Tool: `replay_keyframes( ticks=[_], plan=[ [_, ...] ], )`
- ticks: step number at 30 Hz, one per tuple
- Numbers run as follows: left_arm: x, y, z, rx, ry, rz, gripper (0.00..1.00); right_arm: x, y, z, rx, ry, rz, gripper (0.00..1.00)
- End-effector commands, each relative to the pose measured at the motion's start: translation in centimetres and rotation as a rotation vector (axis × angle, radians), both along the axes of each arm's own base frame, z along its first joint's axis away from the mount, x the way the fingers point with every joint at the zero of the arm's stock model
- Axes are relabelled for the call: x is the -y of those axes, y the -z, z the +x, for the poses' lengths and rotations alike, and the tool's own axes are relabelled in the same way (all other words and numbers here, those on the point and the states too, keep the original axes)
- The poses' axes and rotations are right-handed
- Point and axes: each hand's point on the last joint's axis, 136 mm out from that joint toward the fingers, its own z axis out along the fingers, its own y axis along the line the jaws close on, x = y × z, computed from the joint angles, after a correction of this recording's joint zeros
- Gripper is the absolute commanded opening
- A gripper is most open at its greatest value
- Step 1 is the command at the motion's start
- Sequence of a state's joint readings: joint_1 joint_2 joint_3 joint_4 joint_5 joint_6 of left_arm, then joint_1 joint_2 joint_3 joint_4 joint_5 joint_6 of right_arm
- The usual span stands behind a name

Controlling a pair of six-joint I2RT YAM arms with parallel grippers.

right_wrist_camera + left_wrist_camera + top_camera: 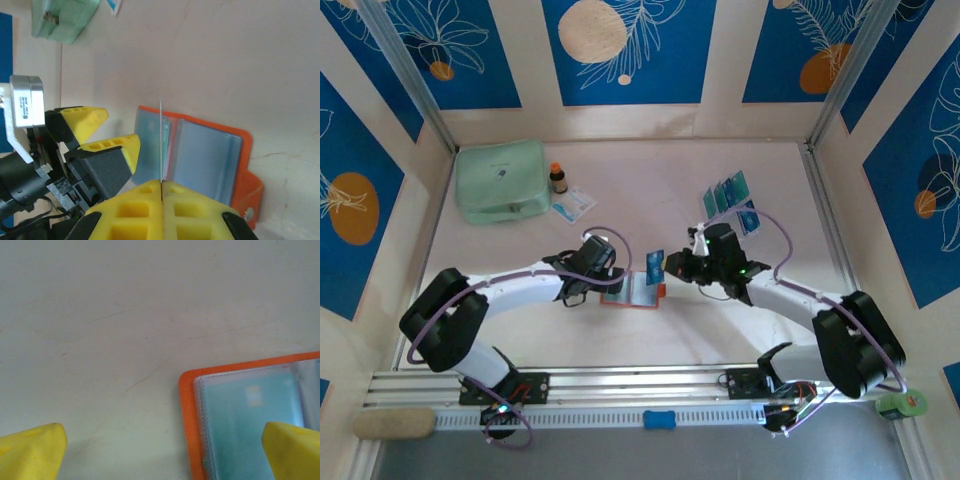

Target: Put the credit cards into the card holder

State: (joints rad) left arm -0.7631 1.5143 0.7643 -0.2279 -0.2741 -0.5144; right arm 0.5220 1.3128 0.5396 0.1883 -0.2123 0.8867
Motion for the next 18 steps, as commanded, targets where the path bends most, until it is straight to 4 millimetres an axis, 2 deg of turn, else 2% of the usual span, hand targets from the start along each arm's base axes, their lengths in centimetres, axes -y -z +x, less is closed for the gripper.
replay_keyframes(
  ticks=[1, 7, 18],
  plan=[
    [-1.4, 1.2, -0.7, -0.023, -0.011, 0.061, 1.0, -1.5, -0.9, 1.1, 0.08, 0.022, 0.045, 0.0],
    [-2.0, 1.8, -1.2, -0.038, -0.025, 0.077, 1.0, -2.2, 0.7, 1.4, 0.086, 0.045, 0.024, 0.0],
    [-2.8, 2.2, -2.1, -0.054, -0.058, 0.07, 1.0, -3.7, 2.4, 1.4, 0.079, 0.036, 0.016, 0.0]
  ],
)
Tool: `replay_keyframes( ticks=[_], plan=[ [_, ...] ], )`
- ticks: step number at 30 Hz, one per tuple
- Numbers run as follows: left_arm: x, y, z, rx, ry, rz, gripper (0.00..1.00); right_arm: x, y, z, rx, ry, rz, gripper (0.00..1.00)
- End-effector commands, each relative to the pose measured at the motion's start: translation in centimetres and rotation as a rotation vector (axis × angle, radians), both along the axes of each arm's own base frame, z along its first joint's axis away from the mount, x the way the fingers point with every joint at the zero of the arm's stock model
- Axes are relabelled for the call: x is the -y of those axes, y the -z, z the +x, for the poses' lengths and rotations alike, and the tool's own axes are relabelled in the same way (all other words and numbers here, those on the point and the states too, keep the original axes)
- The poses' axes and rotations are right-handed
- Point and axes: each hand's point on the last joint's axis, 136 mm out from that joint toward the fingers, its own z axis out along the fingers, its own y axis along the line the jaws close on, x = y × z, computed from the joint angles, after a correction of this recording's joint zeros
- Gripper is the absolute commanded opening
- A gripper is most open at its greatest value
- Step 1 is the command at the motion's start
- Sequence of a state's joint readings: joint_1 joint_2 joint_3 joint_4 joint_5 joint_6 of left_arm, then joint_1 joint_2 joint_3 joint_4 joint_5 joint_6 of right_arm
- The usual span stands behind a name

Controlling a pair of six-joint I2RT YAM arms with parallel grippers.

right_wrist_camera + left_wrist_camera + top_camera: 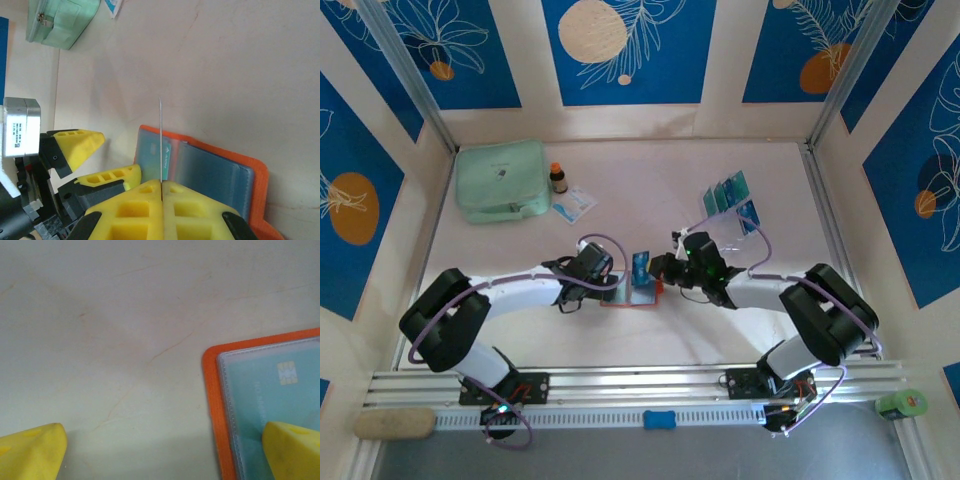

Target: Put the credit cards into the card holder

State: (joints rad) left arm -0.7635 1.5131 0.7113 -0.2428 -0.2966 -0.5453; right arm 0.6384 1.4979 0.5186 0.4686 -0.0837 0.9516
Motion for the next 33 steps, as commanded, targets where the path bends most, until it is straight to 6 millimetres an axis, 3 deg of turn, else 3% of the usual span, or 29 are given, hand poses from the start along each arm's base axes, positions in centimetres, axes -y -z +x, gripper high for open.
replay_keyframes(
  ticks=[1, 16, 33],
  plan=[
    [-1.1, 0.4, -0.8, -0.016, -0.023, 0.022, 1.0, -0.5, 0.1, 0.3, 0.021, 0.012, 0.012, 0.0],
    [-1.3, 0.5, -1.1, -0.016, -0.026, 0.023, 1.0, -2.1, 1.2, 0.2, 0.005, -0.003, 0.009, 0.0],
    [-1.3, 0.8, -1.1, -0.015, -0.026, 0.019, 1.0, -2.4, 1.6, 0.2, -0.013, 0.002, 0.023, 0.0]
  ],
)
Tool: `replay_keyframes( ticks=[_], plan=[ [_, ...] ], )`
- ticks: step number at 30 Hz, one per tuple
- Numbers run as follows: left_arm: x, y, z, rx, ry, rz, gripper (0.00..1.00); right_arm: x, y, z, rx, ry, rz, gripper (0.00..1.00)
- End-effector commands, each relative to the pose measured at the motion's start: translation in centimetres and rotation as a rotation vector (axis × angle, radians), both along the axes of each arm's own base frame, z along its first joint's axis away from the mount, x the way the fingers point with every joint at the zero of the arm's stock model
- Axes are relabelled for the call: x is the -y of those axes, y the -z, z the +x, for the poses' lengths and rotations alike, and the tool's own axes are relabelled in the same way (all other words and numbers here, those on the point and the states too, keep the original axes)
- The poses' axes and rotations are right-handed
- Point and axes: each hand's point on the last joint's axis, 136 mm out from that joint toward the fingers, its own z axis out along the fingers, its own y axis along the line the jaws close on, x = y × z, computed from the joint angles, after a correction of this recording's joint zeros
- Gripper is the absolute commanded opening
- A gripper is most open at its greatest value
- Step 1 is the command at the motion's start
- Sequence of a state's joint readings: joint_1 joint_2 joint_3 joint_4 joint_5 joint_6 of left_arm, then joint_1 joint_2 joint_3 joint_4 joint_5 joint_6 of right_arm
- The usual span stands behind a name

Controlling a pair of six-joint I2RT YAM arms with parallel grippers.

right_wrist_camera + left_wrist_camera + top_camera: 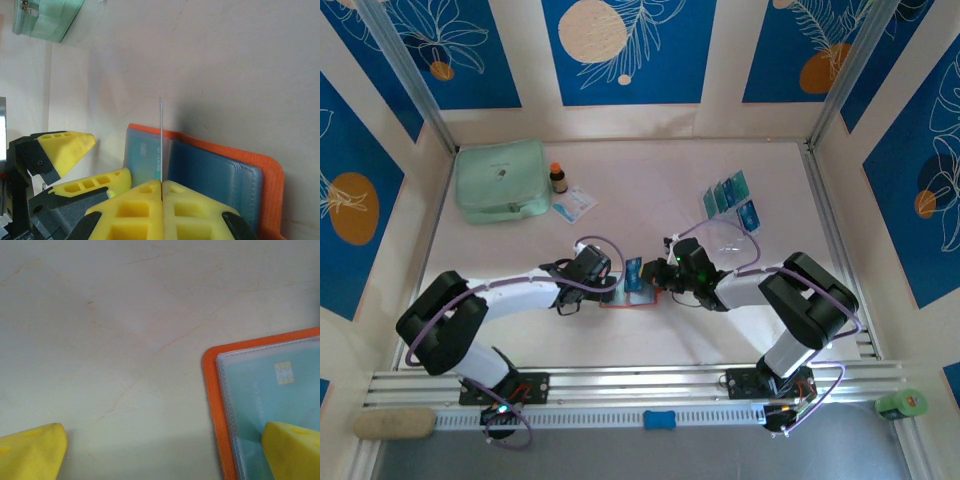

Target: Put the credit cards into the card holder

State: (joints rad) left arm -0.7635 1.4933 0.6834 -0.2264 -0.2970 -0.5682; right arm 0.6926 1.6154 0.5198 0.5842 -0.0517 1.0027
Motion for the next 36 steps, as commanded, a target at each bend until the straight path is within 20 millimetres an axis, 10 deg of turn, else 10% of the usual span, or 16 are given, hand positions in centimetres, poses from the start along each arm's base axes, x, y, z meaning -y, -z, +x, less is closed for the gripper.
replay_keyframes(
  ticks=[1, 36],
  plan=[
    [-1.0, 0.7, -0.8, -0.02, -0.006, 0.036, 1.0, -0.7, -0.4, 0.5, 0.012, 0.002, 0.017, 0.0],
    [-0.9, 0.8, -0.8, -0.018, -0.004, 0.029, 1.0, -0.6, 2.3, -1.8, -0.056, -0.017, -0.009, 0.0]
  ],
)
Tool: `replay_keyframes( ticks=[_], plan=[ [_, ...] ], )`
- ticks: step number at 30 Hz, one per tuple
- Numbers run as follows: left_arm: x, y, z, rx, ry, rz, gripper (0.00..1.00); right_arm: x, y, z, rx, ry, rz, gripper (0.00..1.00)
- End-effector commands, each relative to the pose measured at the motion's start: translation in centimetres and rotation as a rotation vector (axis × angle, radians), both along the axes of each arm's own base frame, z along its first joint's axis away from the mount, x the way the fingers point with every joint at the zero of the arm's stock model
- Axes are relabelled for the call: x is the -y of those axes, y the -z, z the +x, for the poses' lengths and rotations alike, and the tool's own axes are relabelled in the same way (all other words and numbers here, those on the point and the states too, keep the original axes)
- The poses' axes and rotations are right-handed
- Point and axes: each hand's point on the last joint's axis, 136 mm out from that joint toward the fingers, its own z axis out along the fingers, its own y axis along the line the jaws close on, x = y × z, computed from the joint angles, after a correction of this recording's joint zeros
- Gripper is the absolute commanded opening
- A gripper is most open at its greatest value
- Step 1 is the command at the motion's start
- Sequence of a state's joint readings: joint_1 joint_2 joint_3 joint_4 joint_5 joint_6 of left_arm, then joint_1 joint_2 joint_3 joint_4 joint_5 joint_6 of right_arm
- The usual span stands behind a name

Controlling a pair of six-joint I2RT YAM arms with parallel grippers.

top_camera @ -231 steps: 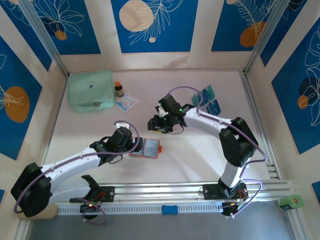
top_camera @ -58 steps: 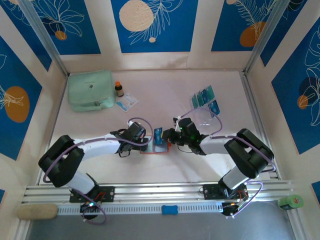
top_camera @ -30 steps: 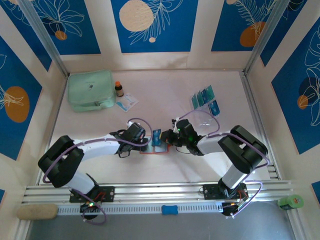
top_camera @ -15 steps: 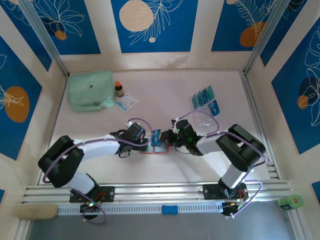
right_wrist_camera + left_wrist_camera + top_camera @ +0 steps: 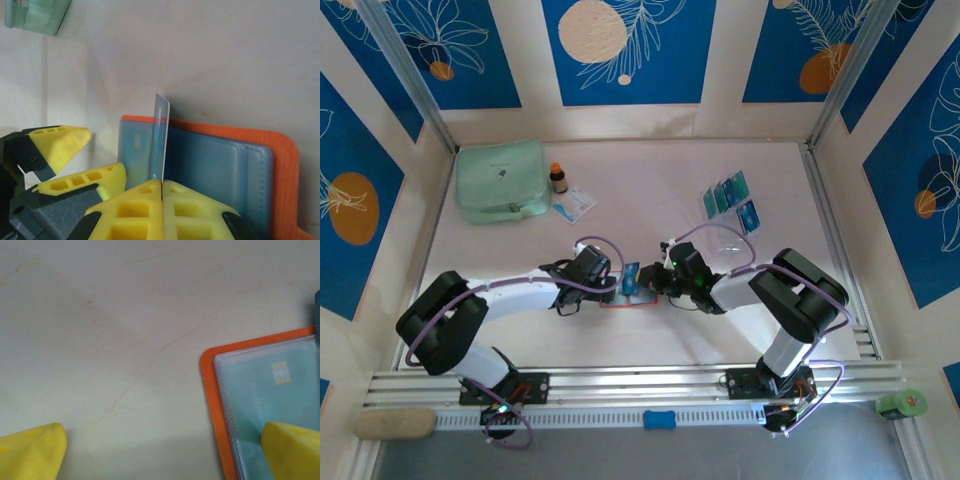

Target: Put the credit cards into the card holder

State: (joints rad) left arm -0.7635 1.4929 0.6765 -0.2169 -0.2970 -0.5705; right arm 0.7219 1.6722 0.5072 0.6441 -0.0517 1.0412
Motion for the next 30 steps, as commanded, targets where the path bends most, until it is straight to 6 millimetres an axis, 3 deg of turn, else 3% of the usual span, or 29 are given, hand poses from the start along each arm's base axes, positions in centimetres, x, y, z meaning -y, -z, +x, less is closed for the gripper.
replay_keyframes(
  ticks=[1, 30],
  plan=[
    [-0.9, 0.7, -0.7, -0.021, -0.004, 0.032, 1.0, 0.3, 1.0, -1.1, -0.022, -0.009, -0.02, 0.0],
    [-0.7, 0.9, -0.6, -0.021, -0.002, 0.031, 1.0, 1.0, 1.5, -3.2, -0.068, -0.055, -0.062, 0.0]
  ],
)
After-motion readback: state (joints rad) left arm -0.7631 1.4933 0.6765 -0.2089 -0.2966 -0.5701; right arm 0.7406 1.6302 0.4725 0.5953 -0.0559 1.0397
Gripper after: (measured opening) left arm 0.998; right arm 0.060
